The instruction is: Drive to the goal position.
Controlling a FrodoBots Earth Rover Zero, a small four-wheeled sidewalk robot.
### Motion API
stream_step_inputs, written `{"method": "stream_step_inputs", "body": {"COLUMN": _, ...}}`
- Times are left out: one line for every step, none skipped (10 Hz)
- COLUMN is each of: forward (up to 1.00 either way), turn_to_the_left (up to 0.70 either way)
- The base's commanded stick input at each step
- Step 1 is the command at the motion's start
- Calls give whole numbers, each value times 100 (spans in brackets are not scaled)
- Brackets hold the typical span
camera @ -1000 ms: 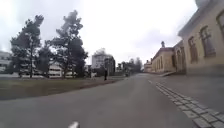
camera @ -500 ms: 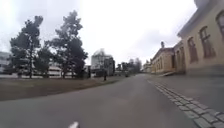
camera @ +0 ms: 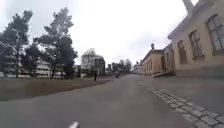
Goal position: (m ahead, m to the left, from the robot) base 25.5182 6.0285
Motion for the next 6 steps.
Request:
{"method": "stream_step_inputs", "body": {"forward": 70, "turn_to_the_left": -35}}
{"method": "stream_step_inputs", "body": {"forward": 70, "turn_to_the_left": -35}}
{"method": "stream_step_inputs", "body": {"forward": 70, "turn_to_the_left": -35}}
{"method": "stream_step_inputs", "body": {"forward": 70, "turn_to_the_left": -35}}
{"method": "stream_step_inputs", "body": {"forward": 70, "turn_to_the_left": -35}}
{"method": "stream_step_inputs", "body": {"forward": 70, "turn_to_the_left": -35}}
